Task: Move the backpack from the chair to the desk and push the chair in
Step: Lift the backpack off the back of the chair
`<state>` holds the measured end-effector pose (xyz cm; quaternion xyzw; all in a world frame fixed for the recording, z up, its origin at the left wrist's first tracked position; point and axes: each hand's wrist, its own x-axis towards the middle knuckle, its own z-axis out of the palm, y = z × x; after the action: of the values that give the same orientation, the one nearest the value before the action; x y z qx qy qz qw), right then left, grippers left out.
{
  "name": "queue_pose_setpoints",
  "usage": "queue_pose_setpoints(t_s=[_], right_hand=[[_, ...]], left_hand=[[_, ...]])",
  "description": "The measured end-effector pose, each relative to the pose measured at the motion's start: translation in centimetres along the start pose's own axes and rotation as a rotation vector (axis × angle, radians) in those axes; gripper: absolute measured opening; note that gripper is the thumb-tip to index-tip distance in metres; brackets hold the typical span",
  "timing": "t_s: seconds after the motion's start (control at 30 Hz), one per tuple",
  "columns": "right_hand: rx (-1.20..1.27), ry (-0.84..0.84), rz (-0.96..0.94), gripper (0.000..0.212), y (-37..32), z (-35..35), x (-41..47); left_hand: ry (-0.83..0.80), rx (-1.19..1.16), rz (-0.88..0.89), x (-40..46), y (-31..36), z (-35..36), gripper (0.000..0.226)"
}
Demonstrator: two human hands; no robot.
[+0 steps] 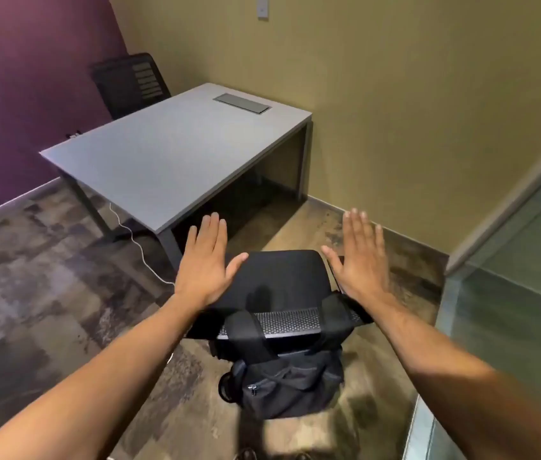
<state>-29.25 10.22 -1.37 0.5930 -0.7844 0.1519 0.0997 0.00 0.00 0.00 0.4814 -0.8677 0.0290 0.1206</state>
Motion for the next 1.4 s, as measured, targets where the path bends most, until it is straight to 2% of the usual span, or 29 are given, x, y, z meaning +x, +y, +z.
queue_pose_setpoints(t_s=[0.4,0.53,0.7,0.87,1.07,1.17,1.27,1.33,1.4], right_hand=[[0.023,-0.192,0.033,0.083,-0.6,3.6,-8.9],[0.070,-0.186,0.058,0.080,-0.5,3.8,-10.7],[0.166,-0.095,0.111,0.080,-0.7,4.2,-13.0],[0.152,0.189,0.026,0.066,-0.5,5.5,-18.2],[0.257,-0.006,0.077,0.068,0.8,7.0,-21.6],[0.372,-0.010,0.087,0.062,0.9,7.0,-21.4],[0.520,-0.088,0.174,0.063,0.4,6.8,-20.4],[0.709,-0.287,0.373,0.064,0.1,6.8,-19.1],[0.878,-0.379,0.529,0.053,0.0,7.1,-18.0]], left_hand=[[-0.084,-0.025,-0.027,-7.1,1.3,4.3,0.087],[-0.086,-0.049,-0.031,-9.3,1.9,5.2,0.087],[-0.053,-0.086,-0.041,-12.1,2.9,5.9,0.083],[-0.036,-0.100,0.007,-15.8,3.6,6.9,0.076],[-0.067,-0.143,0.055,-20.2,4.7,8.5,0.072],[-0.039,-0.198,0.005,-21.0,5.4,8.8,0.070],[-0.024,-0.306,-0.136,-20.6,6.2,8.9,0.065],[-0.101,-0.474,-0.308,-20.2,6.8,8.9,0.063],[-0.194,-0.662,-0.468,-19.6,6.9,9.3,0.065]])
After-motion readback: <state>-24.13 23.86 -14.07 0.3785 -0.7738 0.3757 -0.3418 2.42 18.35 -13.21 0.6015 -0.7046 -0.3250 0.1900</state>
